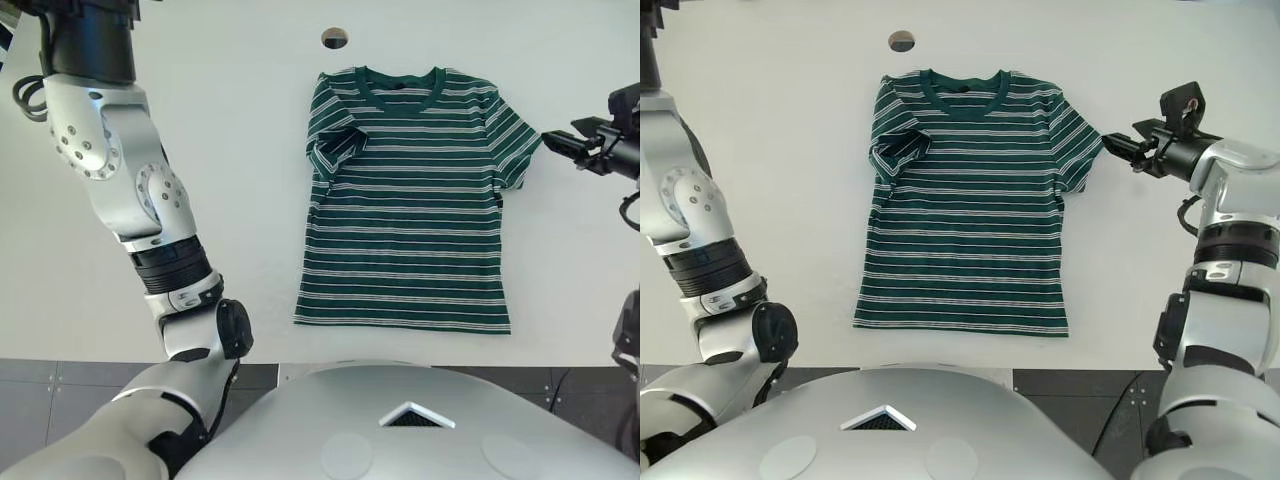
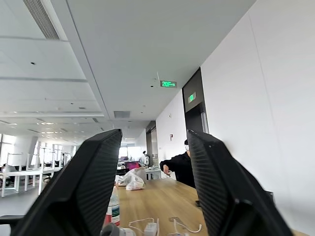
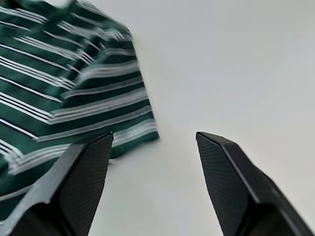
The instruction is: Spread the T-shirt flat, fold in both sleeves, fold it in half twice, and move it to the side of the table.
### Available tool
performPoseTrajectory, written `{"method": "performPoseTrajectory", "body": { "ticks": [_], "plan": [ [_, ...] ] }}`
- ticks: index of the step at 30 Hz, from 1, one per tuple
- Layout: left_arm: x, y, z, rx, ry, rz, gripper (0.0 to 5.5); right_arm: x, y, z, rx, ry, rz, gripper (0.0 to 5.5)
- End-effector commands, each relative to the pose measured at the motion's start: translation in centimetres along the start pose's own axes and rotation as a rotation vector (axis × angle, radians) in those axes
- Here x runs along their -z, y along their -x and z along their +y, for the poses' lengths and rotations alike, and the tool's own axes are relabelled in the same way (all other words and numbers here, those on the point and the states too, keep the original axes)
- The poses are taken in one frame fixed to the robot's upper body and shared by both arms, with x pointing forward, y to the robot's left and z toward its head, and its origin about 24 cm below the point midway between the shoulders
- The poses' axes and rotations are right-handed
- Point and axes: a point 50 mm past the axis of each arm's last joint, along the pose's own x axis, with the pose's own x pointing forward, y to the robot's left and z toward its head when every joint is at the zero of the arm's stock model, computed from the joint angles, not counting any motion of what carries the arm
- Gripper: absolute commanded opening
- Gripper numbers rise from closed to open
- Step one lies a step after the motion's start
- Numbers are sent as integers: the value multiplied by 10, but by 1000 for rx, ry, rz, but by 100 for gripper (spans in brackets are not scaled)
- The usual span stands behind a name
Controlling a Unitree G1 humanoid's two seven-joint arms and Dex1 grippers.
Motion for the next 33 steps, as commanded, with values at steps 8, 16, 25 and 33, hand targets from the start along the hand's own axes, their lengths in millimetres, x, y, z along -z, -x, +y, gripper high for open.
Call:
{"method": "performPoseTrajectory", "body": {
  "ticks": [8, 16, 25, 33],
  "plan": [
    [-2, 10, 6, -23, -15, 39, 248, -8, -33, 22, -112, -185, 16, 311],
    [1, 10, 11, -32, -1, 57, 248, -4, -40, 28, -114, -212, 26, 246],
    [5, 9, 11, -32, 15, 65, 248, -13, -36, 23, -102, -206, 2, 97],
    [7, 8, 11, -34, 24, 66, 248, -31, -28, 17, -98, -162, -50, 13]
  ]
}}
